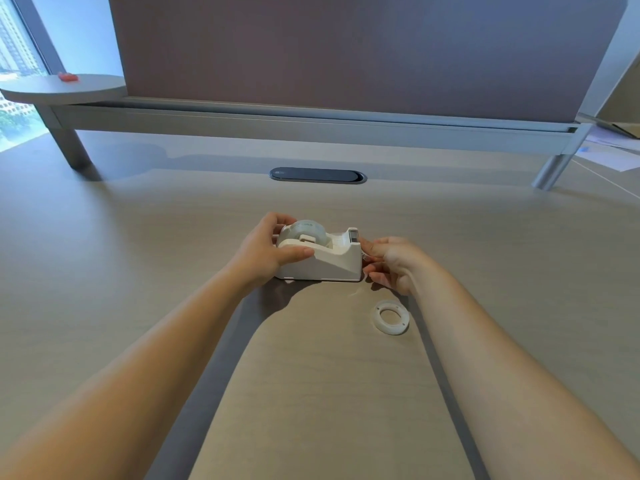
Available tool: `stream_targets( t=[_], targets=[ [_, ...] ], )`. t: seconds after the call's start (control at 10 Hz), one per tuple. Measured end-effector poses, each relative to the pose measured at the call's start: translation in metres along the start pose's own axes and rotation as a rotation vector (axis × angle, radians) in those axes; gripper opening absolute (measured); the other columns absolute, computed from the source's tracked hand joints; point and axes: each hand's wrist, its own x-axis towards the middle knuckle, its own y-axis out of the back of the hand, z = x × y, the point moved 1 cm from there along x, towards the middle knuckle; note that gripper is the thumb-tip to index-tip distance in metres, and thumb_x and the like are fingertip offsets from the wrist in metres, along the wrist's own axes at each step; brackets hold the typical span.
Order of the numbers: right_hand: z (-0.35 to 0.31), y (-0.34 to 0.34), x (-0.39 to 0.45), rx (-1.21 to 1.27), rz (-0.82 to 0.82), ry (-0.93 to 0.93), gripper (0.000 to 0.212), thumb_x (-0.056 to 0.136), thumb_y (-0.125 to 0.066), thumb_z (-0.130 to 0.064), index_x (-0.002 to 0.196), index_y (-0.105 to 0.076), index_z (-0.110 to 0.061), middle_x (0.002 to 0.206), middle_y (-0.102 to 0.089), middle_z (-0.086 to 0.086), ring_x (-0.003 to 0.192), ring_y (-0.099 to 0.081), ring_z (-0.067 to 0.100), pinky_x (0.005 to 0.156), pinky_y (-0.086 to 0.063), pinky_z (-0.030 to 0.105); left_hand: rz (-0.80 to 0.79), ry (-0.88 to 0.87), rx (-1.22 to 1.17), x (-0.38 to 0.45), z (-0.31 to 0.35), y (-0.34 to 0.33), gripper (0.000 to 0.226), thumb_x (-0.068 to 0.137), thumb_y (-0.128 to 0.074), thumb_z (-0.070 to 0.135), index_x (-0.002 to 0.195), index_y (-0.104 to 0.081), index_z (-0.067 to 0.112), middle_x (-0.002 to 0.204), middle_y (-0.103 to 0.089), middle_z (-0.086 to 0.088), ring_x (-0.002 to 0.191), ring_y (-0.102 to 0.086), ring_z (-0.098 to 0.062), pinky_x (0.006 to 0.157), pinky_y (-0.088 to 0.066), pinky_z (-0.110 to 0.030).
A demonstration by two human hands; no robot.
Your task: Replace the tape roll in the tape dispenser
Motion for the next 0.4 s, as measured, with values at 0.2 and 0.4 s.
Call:
stream_targets(
  t=[0.2, 0.4],
  targets=[
    [0.0029, 0.0000, 0.0017, 0.007, 0.104, 0.056, 0.028, 0.078, -0.062, -0.008, 0.100, -0.045, -0.008, 0.067, -0.052, 0.007, 0.046, -0.037, 0.010, 0.031, -0.034, 0.014, -0.003, -0.018, 0.009, -0.0011, -0.0016, -0.0009, 0.045, 0.073, -0.066, 0.019, 0.112, -0.043, 0.018, 0.114, -0.048, -0.003, 0.101, -0.048, -0.019, 0.074, -0.042, -0.026],
    [0.0004, -0.0011, -0.0061, -0.153, 0.294, 0.229, 0.037, 0.081, -0.058, -0.016, 0.115, -0.046, -0.011, 0.091, -0.057, 0.009, 0.065, -0.053, 0.020, 0.062, -0.048, 0.034, 0.030, -0.045, 0.165, -0.0044, 0.0033, 0.0006, 0.063, 0.075, -0.063, 0.026, 0.130, -0.033, 0.020, 0.140, -0.038, -0.007, 0.124, -0.038, -0.024, 0.101, -0.037, -0.039]
  ],
)
